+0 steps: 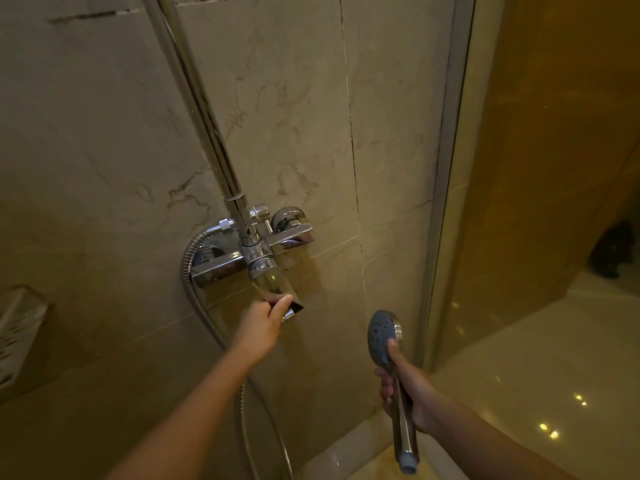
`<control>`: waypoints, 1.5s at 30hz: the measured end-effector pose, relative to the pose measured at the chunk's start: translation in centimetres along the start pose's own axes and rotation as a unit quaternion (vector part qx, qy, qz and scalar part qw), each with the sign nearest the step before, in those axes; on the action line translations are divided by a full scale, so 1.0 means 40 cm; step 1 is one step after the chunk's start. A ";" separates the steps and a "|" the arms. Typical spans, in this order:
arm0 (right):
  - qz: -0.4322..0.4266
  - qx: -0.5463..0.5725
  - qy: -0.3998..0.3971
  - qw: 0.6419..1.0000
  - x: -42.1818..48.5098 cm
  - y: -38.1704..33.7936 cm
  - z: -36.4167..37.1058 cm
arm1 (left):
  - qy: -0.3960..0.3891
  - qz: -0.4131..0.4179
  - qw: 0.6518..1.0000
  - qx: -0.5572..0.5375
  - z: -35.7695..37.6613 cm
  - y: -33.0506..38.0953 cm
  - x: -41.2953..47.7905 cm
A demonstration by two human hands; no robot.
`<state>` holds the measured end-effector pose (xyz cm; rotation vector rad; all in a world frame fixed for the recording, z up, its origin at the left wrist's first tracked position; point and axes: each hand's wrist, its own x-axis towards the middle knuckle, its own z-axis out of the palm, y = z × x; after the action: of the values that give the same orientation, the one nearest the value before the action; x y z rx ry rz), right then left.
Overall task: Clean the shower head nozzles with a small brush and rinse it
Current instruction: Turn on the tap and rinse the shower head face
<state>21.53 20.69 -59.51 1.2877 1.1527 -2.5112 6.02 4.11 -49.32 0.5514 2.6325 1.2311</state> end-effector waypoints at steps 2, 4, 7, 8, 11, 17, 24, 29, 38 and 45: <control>-0.001 0.001 0.001 1.000 0.001 -0.001 -0.001 | -0.002 -0.003 1.000 0.003 -0.001 -0.004 0.000; -0.004 0.001 0.002 1.000 0.002 -0.002 -0.002 | -0.005 -0.007 1.000 0.007 -0.002 -0.005 -0.001; -0.010 -0.001 0.008 1.000 0.001 0.000 -0.004 | -0.003 -0.014 1.000 0.008 -0.002 -0.006 -0.001; -0.011 -0.001 0.006 1.000 0.001 0.001 -0.005 | -0.004 -0.014 1.000 0.005 -0.002 -0.006 0.000; -0.010 0.001 0.001 1.000 -0.002 0.004 -0.010 | -0.012 -0.009 1.000 -0.006 -0.002 -0.004 -0.002; -0.008 0.007 -0.004 1.000 -0.007 0.013 -0.025 | -0.014 -0.013 1.000 -0.013 -0.005 0.005 -0.008; -0.007 0.003 -0.009 1.000 -0.013 0.011 -0.034 | -0.029 -0.020 0.999 -0.009 -0.012 0.021 -0.023; -0.012 -0.001 -0.013 1.000 -0.012 0.014 -0.040 | -0.032 -0.026 0.999 -0.006 -0.016 0.033 -0.029; -0.008 0.001 -0.016 1.000 -0.008 0.019 -0.038 | -0.049 -0.030 0.998 0.011 -0.023 0.045 -0.040; -0.007 -0.019 -0.011 1.000 -0.008 0.014 -0.033 | -0.044 -0.035 0.998 0.007 -0.021 0.042 -0.036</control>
<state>22.82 21.07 -60.06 1.2436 1.2026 -2.4947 7.48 3.91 -47.48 0.4990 2.5664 1.1421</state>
